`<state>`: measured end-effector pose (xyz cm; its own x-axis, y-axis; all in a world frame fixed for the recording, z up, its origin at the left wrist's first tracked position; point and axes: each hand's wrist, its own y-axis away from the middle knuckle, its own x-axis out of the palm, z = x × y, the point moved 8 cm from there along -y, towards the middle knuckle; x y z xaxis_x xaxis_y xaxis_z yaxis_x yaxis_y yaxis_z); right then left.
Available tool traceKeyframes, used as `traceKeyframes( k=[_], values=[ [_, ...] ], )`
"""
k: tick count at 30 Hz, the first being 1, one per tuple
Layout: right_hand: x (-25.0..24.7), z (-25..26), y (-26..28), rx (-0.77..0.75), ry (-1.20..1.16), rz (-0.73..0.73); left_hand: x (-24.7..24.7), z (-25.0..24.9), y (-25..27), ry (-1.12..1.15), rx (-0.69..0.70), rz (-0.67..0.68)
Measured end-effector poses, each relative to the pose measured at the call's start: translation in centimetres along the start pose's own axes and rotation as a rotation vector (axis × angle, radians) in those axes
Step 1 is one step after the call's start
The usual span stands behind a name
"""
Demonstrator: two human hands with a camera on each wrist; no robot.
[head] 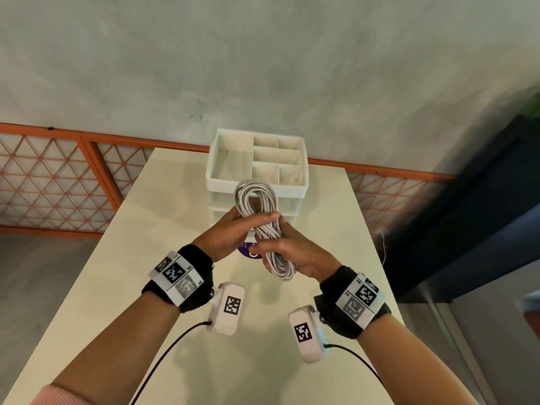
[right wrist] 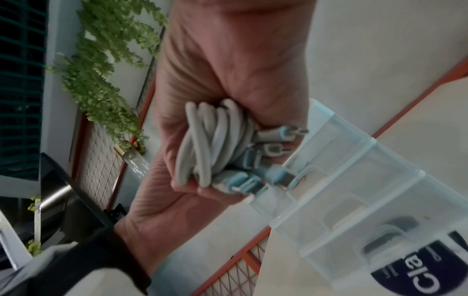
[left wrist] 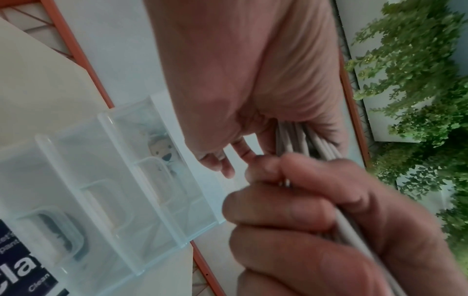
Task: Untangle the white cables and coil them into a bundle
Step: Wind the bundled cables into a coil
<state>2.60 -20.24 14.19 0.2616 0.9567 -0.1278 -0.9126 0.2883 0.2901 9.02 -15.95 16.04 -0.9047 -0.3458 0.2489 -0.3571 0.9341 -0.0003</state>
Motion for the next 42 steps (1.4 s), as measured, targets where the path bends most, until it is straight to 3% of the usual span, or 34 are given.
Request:
traceKeyframes(
  k=[7, 13, 21, 24, 31, 37, 42],
  values=[
    [0.0, 0.0, -0.4, 0.054, 0.113, 0.075, -1.0, -1.9, -0.2, 0.534, 0.161, -0.077],
    [0.4, -1.1, -0.1, 0.108, 0.116, 0.107, -1.3, -2.0, -0.4, 0.418, 0.116, -0.22],
    [0.7, -1.8, 0.6, 0.084, 0.275, 0.107, -1.3, 0.8, -0.3, 0.518, -0.037, -0.453],
    [0.7, -2.0, 0.8, 0.07, 0.314, 0.111, -1.2, 1.5, -0.2, 0.525, -0.084, -0.439],
    [-0.1, -2.0, 1.2, 0.035, 0.276, 0.121, -0.6, 2.0, 0.1, 0.609, -0.177, -0.266],
    [0.3, -2.4, 1.6, 0.032, 0.252, 0.132, -1.1, 2.4, -0.1, 0.51, -0.137, -0.409],
    [0.4, -3.4, 1.6, 0.056, 0.183, 0.103, -1.2, 3.3, -0.4, 0.527, -0.142, -0.445]
  ],
)
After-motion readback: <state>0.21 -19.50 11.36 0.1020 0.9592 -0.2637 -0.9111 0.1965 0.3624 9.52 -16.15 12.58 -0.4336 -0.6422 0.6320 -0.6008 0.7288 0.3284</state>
